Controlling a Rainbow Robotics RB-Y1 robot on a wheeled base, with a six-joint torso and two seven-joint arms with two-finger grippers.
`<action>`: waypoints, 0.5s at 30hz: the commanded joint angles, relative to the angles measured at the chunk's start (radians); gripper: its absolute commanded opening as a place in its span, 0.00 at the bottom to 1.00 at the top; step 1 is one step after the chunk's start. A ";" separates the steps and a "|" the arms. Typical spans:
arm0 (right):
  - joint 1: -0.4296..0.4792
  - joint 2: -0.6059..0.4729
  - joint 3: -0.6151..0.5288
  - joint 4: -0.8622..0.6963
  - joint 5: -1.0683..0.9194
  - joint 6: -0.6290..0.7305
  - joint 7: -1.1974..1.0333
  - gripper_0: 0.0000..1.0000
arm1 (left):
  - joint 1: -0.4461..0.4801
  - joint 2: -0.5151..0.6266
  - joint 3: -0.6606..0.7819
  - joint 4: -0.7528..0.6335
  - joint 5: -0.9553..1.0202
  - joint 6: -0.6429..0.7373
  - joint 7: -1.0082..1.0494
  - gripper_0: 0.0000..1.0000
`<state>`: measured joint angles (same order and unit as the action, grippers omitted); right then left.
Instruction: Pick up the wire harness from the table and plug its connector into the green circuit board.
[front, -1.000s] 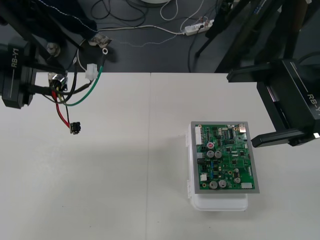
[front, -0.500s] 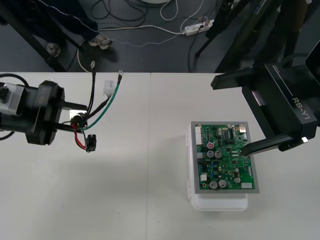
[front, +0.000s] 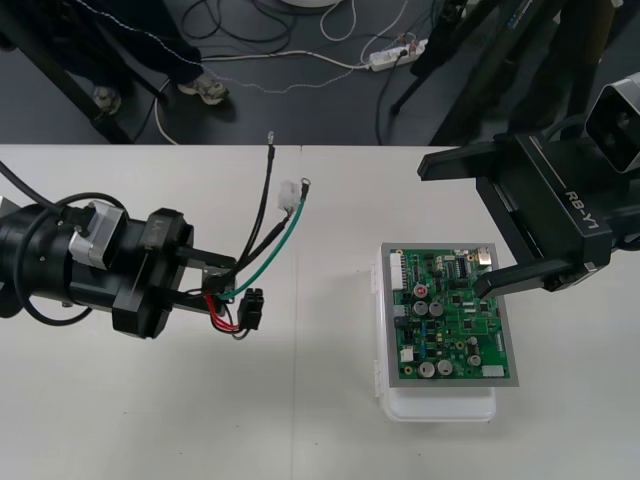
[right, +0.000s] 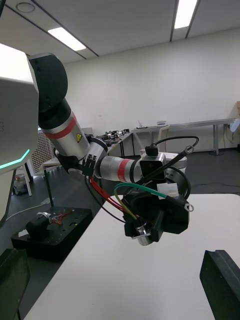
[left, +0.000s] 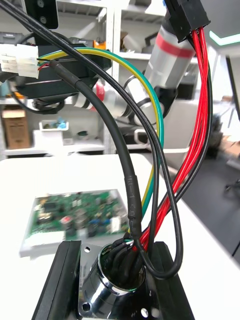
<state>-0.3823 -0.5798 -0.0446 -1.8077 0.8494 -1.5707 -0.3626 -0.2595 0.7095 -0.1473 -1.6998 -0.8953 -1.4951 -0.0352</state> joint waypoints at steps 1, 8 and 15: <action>-0.052 -0.003 0.014 -0.006 -0.004 0.000 0.021 1.00 | 0.022 -0.081 0.029 -0.061 -0.045 -0.068 0.228 0.00; -0.072 -0.002 0.014 0.001 -0.006 0.000 0.027 1.00 | 0.022 -0.191 0.029 -0.077 -0.106 -0.076 0.406 0.00; -0.101 -0.002 0.014 0.010 -0.003 0.000 0.013 1.00 | 0.025 -0.248 -0.028 -0.087 -0.120 -0.076 0.551 0.00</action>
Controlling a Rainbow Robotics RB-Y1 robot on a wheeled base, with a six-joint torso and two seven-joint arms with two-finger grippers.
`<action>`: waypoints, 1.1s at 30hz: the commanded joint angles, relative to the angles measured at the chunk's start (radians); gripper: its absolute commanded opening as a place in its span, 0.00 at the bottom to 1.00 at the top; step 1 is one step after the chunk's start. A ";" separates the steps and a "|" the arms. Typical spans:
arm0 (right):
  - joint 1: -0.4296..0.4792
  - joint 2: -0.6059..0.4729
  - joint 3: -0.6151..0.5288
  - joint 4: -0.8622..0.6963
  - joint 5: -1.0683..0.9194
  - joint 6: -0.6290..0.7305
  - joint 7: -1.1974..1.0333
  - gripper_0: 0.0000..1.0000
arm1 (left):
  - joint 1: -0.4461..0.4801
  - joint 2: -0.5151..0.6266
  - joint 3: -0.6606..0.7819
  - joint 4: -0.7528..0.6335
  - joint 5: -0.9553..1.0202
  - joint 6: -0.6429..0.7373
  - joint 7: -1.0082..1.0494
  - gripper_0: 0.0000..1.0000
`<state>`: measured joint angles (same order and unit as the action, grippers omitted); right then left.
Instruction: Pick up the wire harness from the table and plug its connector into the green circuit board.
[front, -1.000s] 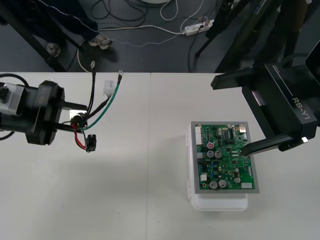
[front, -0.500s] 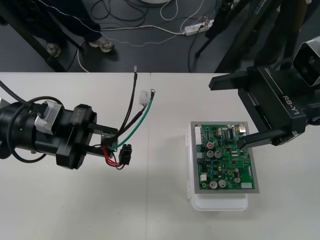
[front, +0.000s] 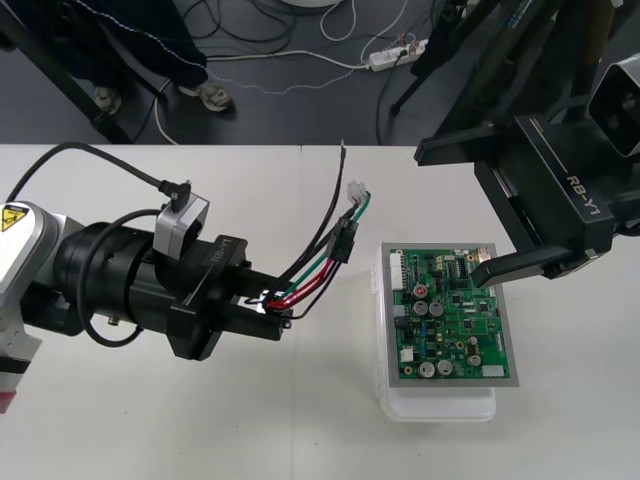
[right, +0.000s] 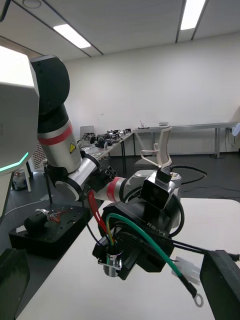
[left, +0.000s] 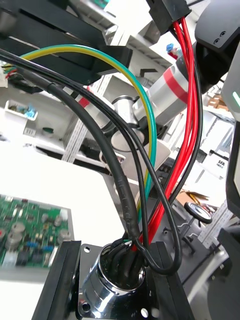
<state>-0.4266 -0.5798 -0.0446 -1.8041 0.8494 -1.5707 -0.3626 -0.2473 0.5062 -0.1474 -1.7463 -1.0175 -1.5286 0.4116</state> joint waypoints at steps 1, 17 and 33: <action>-0.061 -0.002 0.014 0.011 -0.004 0.000 0.013 1.00 | 0.013 -0.046 -0.037 -0.041 0.004 -0.042 0.113 0.00; -0.189 -0.002 0.042 0.052 -0.036 0.000 -0.001 1.00 | 0.097 -0.087 -0.170 -0.070 0.004 -0.042 0.388 0.00; -0.086 -0.046 0.164 0.037 -0.076 0.000 0.025 1.00 | 0.106 -0.087 -0.248 -0.105 0.008 -0.036 0.575 0.00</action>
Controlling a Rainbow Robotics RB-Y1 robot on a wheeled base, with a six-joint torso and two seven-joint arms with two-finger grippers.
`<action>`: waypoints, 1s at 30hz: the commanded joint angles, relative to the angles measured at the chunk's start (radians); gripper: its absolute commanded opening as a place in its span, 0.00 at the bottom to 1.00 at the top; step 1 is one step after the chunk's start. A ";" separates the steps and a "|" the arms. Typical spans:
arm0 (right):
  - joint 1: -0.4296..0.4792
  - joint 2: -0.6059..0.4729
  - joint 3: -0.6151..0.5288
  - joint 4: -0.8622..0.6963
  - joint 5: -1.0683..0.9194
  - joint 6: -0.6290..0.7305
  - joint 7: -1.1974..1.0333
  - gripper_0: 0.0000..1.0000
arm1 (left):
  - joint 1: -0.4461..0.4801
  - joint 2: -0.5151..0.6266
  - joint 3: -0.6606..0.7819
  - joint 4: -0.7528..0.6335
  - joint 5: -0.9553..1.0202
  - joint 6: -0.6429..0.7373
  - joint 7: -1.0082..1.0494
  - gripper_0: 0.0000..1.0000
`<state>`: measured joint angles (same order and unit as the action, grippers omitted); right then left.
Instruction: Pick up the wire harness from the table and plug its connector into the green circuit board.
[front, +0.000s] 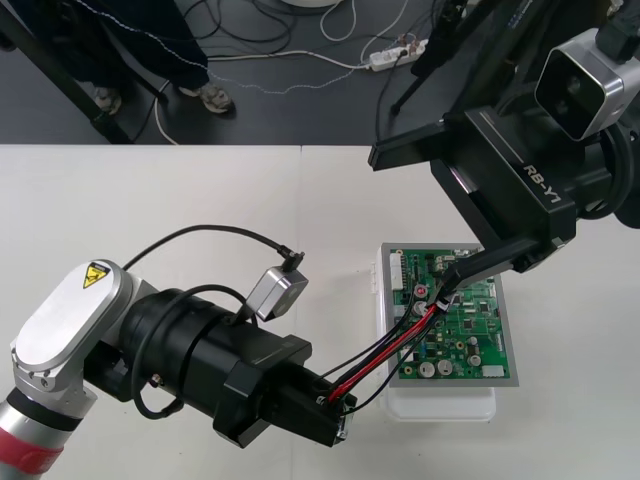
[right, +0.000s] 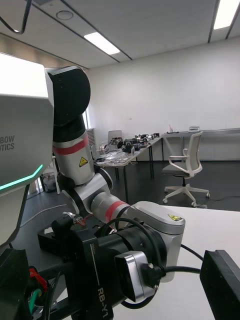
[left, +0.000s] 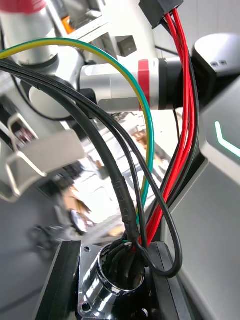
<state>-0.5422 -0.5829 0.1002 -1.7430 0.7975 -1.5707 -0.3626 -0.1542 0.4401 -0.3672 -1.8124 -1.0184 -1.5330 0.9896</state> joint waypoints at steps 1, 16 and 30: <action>0.031 -0.049 0.019 -0.023 -0.031 0.000 0.027 1.00 | 0.015 -0.021 -0.027 -0.039 0.009 -0.032 -0.003 0.00; 0.028 -0.130 -0.019 0.022 -0.129 0.000 0.031 1.00 | 0.025 -0.027 -0.029 -0.041 0.034 -0.032 0.004 0.00; 0.111 -0.137 -0.007 0.014 -0.126 0.000 0.054 1.00 | 0.025 -0.027 -0.029 -0.044 0.035 -0.033 0.021 0.00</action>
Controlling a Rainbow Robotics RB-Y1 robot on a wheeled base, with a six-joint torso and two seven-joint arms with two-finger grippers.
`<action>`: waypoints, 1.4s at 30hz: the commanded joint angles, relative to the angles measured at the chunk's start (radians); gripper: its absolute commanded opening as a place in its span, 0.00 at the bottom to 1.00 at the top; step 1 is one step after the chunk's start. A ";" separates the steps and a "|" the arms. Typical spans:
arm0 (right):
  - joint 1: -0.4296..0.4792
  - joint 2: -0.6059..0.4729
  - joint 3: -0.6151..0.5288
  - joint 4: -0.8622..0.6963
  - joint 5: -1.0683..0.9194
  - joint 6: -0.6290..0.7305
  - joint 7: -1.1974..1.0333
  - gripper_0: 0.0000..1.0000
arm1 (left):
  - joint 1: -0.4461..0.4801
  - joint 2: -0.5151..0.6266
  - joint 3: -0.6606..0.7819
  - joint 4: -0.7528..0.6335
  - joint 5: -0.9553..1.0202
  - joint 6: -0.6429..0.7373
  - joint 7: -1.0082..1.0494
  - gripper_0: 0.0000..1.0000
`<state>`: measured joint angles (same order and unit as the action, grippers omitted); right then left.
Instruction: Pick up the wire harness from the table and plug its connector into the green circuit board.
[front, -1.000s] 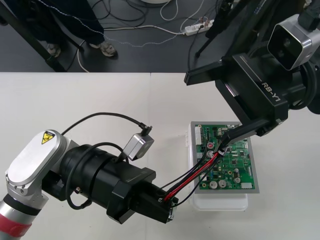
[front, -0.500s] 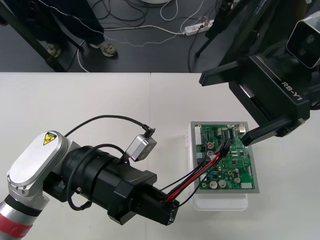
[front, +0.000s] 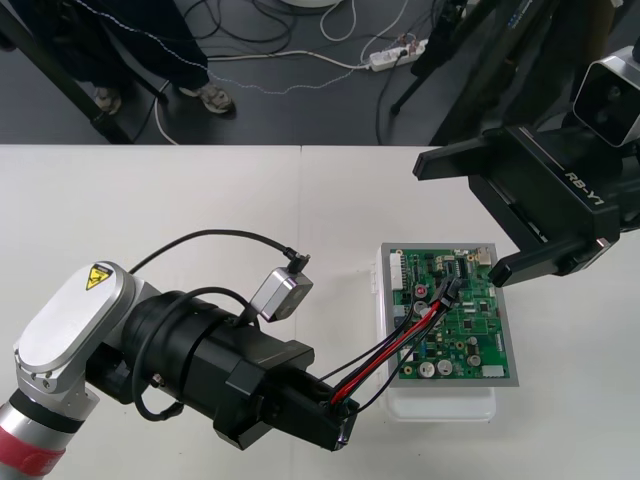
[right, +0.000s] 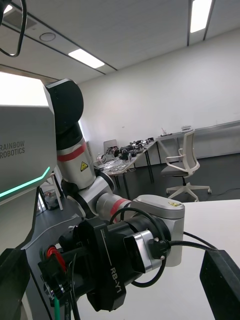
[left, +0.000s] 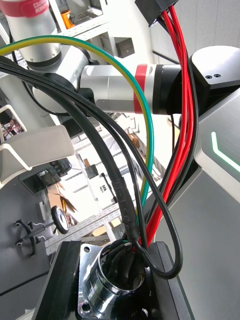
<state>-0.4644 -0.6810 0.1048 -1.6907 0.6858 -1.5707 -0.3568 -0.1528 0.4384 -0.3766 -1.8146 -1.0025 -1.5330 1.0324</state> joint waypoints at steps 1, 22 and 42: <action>0.036 -0.038 -0.008 -0.040 -0.015 0.000 0.048 1.00 | 0.022 -0.026 -0.019 -0.041 0.021 -0.033 -0.020 0.00; 0.058 0.023 0.082 -0.101 -0.023 0.000 0.079 0.94 | 0.015 -0.027 -0.019 -0.041 0.038 -0.013 -0.018 0.00; 0.059 0.032 0.082 -0.121 -0.029 0.000 0.079 0.09 | 0.010 -0.035 -0.019 -0.041 0.042 -0.006 -0.023 0.00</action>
<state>-0.4114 -0.6650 0.1803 -1.7799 0.6733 -1.5707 -0.3065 -0.1527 0.4295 -0.3766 -1.8156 -0.9803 -1.5329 1.0324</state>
